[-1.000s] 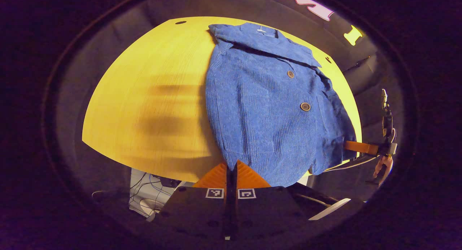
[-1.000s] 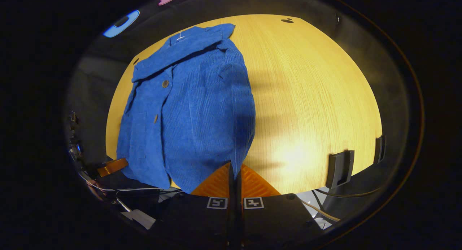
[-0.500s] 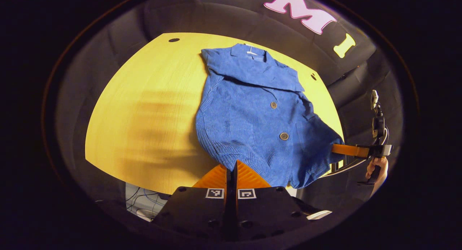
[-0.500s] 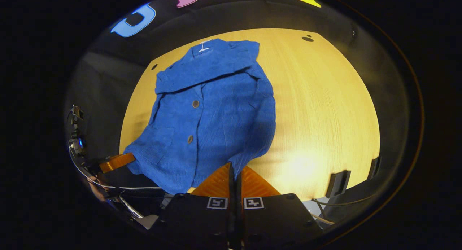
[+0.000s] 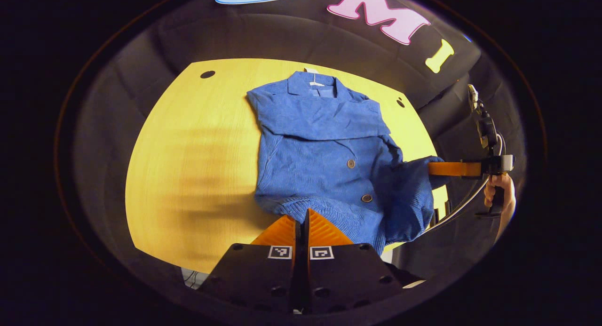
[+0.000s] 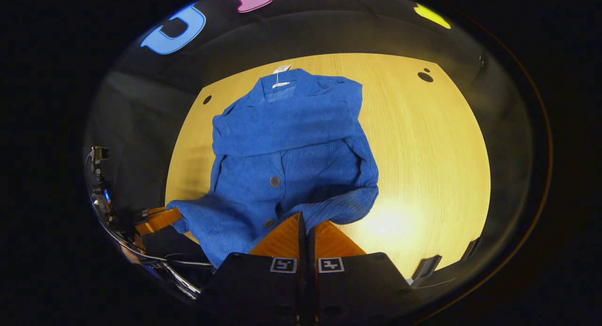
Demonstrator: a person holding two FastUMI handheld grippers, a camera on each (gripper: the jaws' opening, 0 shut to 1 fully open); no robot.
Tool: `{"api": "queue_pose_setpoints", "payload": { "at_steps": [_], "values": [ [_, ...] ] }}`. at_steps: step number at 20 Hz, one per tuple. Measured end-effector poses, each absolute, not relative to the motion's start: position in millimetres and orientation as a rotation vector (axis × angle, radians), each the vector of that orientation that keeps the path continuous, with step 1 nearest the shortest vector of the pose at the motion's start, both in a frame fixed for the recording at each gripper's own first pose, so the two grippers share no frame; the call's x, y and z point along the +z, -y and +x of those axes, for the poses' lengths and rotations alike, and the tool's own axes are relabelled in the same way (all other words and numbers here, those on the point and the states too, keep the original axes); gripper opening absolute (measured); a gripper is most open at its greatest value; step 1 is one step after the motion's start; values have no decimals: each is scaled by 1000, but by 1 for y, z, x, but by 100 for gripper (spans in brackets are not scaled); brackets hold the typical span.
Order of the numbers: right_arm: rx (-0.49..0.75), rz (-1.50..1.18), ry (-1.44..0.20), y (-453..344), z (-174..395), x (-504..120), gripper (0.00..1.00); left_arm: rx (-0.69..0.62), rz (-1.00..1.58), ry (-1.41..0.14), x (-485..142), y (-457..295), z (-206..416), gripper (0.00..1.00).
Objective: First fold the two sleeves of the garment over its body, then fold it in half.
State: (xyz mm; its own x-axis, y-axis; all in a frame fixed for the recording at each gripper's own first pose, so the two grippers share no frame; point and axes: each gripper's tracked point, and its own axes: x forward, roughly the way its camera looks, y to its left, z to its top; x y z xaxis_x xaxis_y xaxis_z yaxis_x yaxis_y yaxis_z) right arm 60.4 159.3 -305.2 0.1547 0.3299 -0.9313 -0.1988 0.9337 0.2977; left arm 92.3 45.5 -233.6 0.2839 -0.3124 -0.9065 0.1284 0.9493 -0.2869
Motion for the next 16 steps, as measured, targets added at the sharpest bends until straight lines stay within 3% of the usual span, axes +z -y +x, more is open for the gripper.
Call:
{"api": "queue_pose_setpoints", "payload": {
  "at_steps": [5, 8, 16],
  "values": [
    [353, 174, -1367, -174, 128, -307, 2, -252, -198, -1263, -210, -62, 157, 0],
    [327, 182, -1356, -174, 177, -314, 2, -252, -370, -1320, -198, -51, 185, 0],
    [262, 205, -1364, -173, 316, -368, 2, -28, -499, -1392, -245, -79, 309, 0]
  ]
}}
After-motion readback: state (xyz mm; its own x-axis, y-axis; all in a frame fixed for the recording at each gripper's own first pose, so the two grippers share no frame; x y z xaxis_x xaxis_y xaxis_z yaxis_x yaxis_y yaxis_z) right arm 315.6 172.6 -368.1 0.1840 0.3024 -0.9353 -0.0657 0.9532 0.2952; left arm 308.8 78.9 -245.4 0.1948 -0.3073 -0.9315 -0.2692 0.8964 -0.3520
